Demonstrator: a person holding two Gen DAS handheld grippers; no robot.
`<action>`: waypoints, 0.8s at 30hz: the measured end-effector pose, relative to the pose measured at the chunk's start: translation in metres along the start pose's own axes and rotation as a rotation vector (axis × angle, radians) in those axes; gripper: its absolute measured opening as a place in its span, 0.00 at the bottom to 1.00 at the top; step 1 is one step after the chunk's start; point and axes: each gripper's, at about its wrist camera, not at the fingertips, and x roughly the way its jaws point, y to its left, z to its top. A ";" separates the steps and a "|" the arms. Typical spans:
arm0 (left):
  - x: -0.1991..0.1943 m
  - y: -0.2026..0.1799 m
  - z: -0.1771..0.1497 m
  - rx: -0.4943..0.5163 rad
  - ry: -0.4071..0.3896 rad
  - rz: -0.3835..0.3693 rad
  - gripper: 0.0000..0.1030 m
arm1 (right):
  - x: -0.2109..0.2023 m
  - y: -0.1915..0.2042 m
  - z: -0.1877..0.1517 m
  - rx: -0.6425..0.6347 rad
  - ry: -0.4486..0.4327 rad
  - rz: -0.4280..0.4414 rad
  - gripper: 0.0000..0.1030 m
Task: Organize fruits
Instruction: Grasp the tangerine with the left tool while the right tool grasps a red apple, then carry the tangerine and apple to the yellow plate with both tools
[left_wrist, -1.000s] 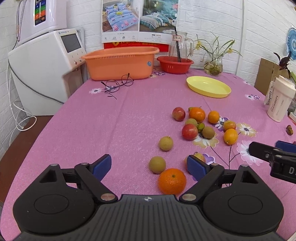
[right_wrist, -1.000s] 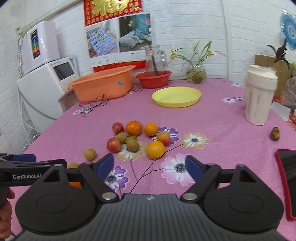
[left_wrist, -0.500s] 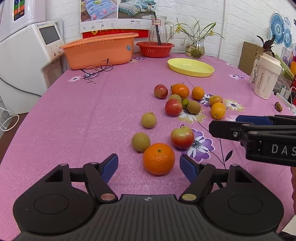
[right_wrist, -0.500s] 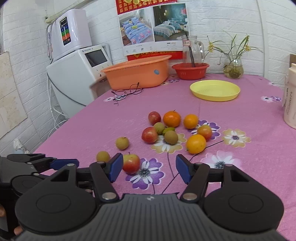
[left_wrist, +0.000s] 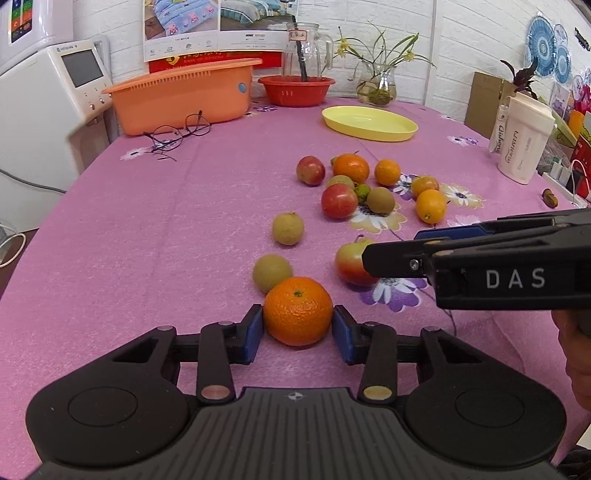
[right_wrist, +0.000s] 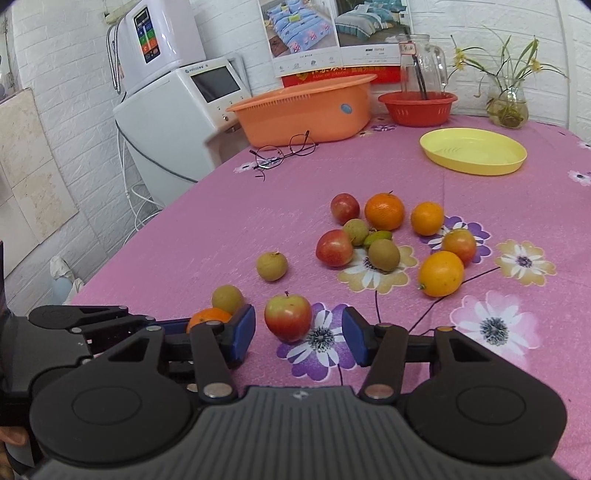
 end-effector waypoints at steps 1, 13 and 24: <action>-0.001 0.003 0.000 0.000 0.003 0.007 0.37 | 0.002 0.000 0.000 -0.006 0.004 0.003 0.71; -0.012 0.029 0.007 -0.039 -0.012 0.118 0.37 | 0.026 0.012 0.000 -0.112 0.045 -0.002 0.71; -0.006 0.013 0.040 -0.001 -0.063 0.087 0.37 | 0.010 -0.007 0.009 -0.088 0.004 -0.014 0.71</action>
